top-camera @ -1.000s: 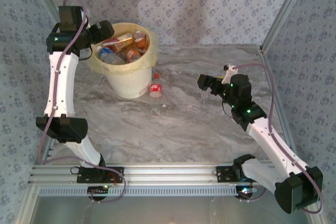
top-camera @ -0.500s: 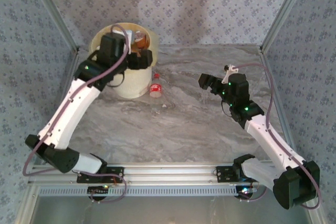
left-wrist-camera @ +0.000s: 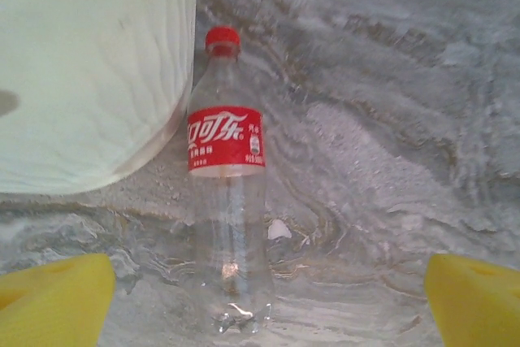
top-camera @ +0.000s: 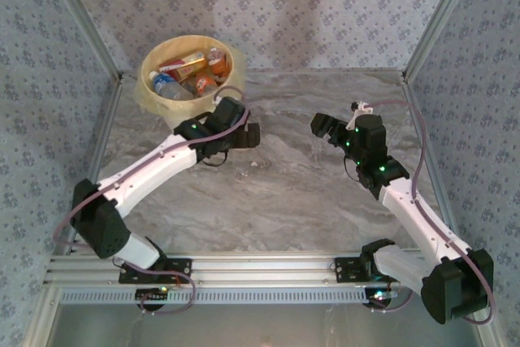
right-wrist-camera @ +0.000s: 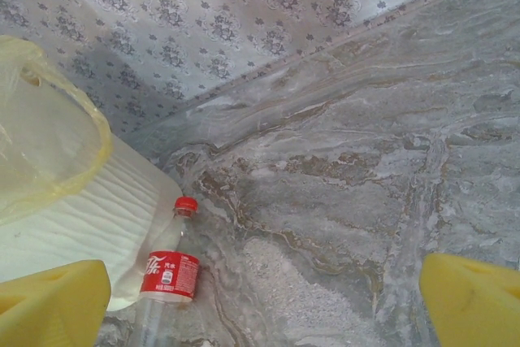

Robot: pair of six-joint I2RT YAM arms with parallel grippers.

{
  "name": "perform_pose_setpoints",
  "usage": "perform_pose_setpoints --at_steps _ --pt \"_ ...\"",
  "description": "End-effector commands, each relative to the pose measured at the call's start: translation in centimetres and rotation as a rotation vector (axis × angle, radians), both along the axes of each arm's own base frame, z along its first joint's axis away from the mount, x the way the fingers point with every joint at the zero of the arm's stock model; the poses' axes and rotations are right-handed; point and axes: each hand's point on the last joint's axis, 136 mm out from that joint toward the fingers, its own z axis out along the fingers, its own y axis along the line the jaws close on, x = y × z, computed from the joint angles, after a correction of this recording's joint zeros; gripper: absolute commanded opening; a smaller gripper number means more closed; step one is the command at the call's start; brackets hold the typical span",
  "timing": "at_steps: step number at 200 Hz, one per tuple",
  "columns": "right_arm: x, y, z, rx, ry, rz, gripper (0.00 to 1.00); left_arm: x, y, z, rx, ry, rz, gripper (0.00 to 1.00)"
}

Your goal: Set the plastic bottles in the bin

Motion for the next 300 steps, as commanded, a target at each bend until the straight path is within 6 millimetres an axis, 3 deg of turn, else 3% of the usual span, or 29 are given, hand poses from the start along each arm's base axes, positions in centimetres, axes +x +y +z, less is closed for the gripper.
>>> perform_pose_setpoints --at_steps 1,24,48,120,157,191,218,300 --pt "-0.1 -0.2 -0.4 0.017 0.015 -0.004 1.00 0.9 0.0 -3.2 0.014 0.041 0.043 0.98" --pt "-0.2 -0.3 -0.5 0.016 0.023 -0.007 1.00 1.6 -0.7 -7.1 0.038 0.111 0.033 0.98" --pt "-0.4 -0.5 -0.6 0.014 0.025 -0.012 1.00 2.6 -0.4 -9.8 0.104 0.112 0.066 0.98" --pt "-0.7 -1.1 -0.8 0.008 0.038 -0.029 1.00 5.6 -0.2 -15.5 0.231 0.091 0.131 0.98" --pt "-1.0 -1.6 -0.9 -0.005 0.045 -0.041 1.00 6.1 -1.9 -17.8 0.220 0.139 0.077 0.93" --pt "-1.2 -2.0 -1.1 -0.014 0.051 -0.054 1.00 5.8 -3.6 -18.8 0.180 0.164 0.009 0.83" --pt "-1.1 -2.1 -1.3 -0.013 0.052 -0.061 1.00 5.7 -3.5 -18.9 0.210 0.159 -0.009 0.75" --pt "-0.6 -1.6 -1.0 0.010 0.033 -0.031 1.00 5.3 -5.0 -16.8 0.216 0.110 -0.081 0.58"
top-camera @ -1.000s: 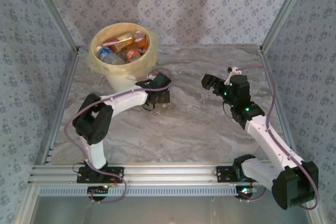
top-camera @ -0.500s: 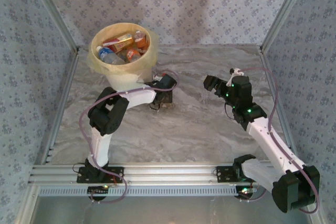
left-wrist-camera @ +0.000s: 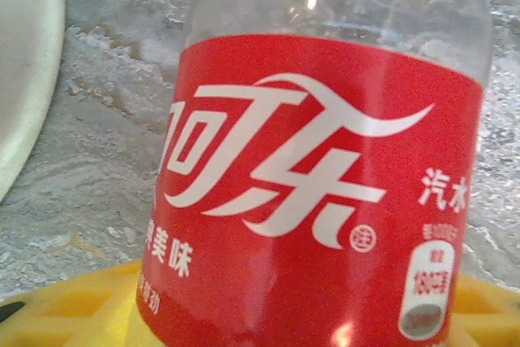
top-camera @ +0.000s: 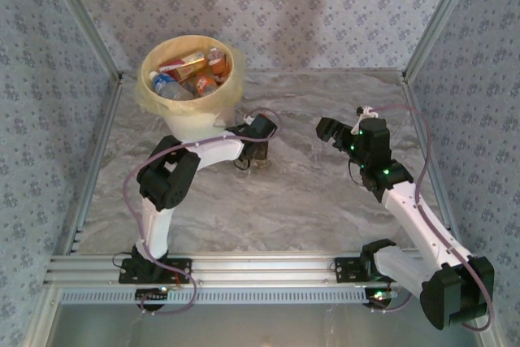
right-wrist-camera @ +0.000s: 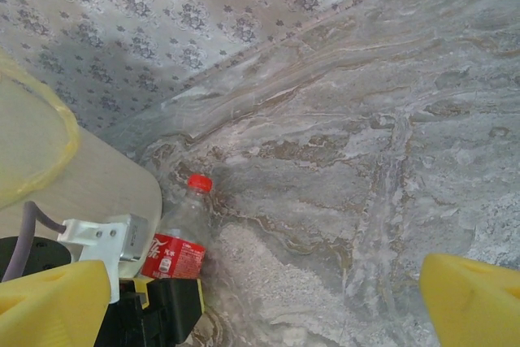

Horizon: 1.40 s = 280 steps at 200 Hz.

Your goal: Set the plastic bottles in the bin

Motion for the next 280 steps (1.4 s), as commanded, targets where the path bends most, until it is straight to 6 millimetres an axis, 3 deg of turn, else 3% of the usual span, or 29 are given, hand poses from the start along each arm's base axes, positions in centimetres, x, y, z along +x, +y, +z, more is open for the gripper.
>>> perform_pose_setpoints --at_steps 1,45,75,159,193,235,280 --pt "0.2 0.1 0.4 0.020 -0.022 0.010 1.00 -0.7 -0.8 0.2 -0.003 0.006 -0.032 0.58" --pt "0.2 1.3 2.1 0.040 -0.091 0.079 1.00 -0.6 -1.3 2.6 -0.048 -0.062 -0.041 0.51" --pt "-0.1 1.5 2.2 0.035 -0.104 0.096 1.00 -1.2 -1.9 5.8 -0.113 -0.106 -0.077 0.48" --pt "-0.1 1.5 3.9 0.042 -0.187 0.102 1.00 -3.3 -4.4 17.7 -0.295 -0.343 -0.305 0.47" --pt "-0.3 1.2 3.9 0.038 -0.190 0.088 1.00 -4.6 -4.4 22.5 -0.328 -0.453 -0.414 0.46" --pt "-0.5 1.1 4.5 0.048 -0.210 0.086 1.00 -7.6 -4.5 29.8 -0.414 -0.602 -0.583 0.46" --pt "-0.7 1.5 5.2 0.063 -0.241 0.108 1.00 -9.4 -2.6 36.2 -0.405 -0.742 -0.647 0.46"
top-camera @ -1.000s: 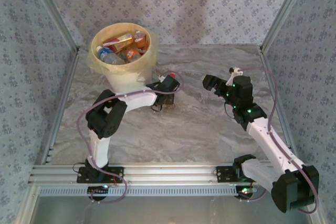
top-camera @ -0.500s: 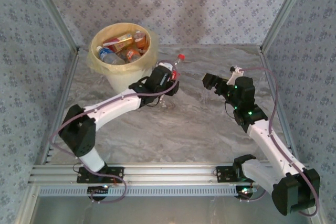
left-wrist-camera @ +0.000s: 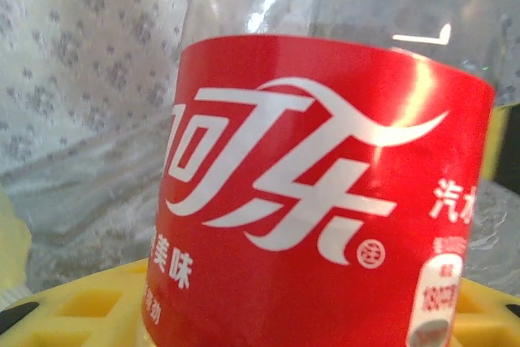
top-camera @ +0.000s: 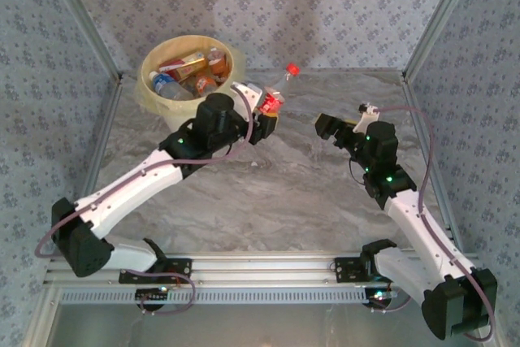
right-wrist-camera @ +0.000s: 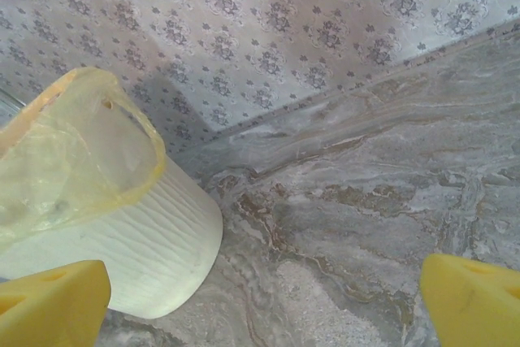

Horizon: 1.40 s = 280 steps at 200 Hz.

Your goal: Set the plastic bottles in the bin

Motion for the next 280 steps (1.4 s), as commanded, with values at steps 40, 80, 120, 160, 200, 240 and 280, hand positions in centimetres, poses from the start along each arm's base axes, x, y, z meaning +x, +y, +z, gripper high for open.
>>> perform_pose_setpoints --at_steps 40,80,120,160,200,240,280 --pt "-0.2 0.1 0.8 0.009 -0.049 0.015 1.00 -1.6 3.0 10.2 -0.091 -0.225 -0.019 0.46" --pt "-0.1 0.1 0.8 0.014 -0.050 0.012 1.00 -0.7 6.9 13.7 -0.141 -0.314 0.100 0.45" --pt "0.1 0.1 0.5 0.022 -0.043 0.008 1.00 0.9 11.8 16.0 -0.163 -0.366 0.300 0.46" --pt "0.3 0.3 0.2 0.033 -0.032 0.010 1.00 3.5 17.3 16.1 -0.155 -0.373 0.475 0.46" --pt "0.6 0.4 0.3 0.043 -0.031 0.014 1.00 7.2 20.3 13.8 -0.067 -0.338 0.508 0.48" --pt "0.6 0.4 0.2 0.047 -0.027 0.011 1.00 10.3 20.8 11.5 -0.106 -0.297 0.470 0.47" --pt "0.5 0.3 0.4 0.048 -0.025 0.007 1.00 13.1 18.8 8.9 -0.050 -0.280 0.339 0.47"
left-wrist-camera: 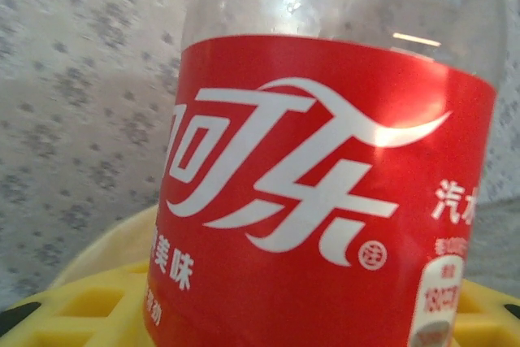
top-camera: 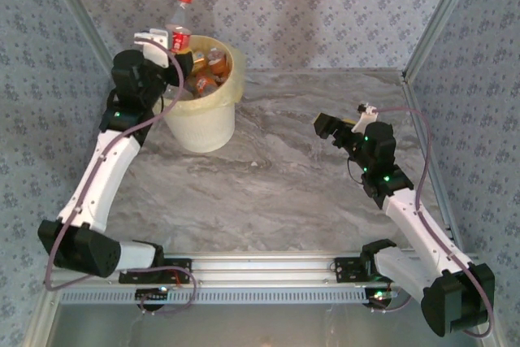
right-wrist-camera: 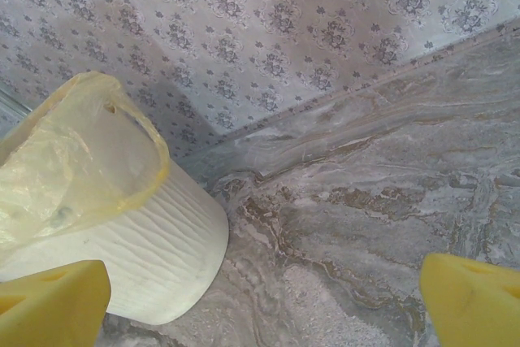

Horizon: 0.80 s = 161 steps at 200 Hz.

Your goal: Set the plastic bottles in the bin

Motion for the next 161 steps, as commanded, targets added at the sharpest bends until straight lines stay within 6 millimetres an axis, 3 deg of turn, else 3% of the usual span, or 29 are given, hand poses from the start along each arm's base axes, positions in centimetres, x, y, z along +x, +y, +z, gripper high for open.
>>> perform_pose_setpoints --at_steps 1,96,131,161 --pt "0.0 0.1 0.9 0.018 -0.024 0.006 1.00 0.8 -1.7 0.9 0.013 -0.064 -0.127 0.47" --pt "0.7 0.2 0.6 0.021 0.001 -0.002 1.00 4.7 0.9 -2.7 -0.376 0.140 0.177 0.48" --pt "0.9 0.2 0.4 0.030 0.008 -0.007 1.00 5.1 -0.8 -3.0 -0.477 0.177 0.231 0.48" --pt "0.9 0.3 0.3 0.030 0.012 -0.005 1.00 5.8 -1.1 -5.3 -0.577 0.264 0.341 0.52"
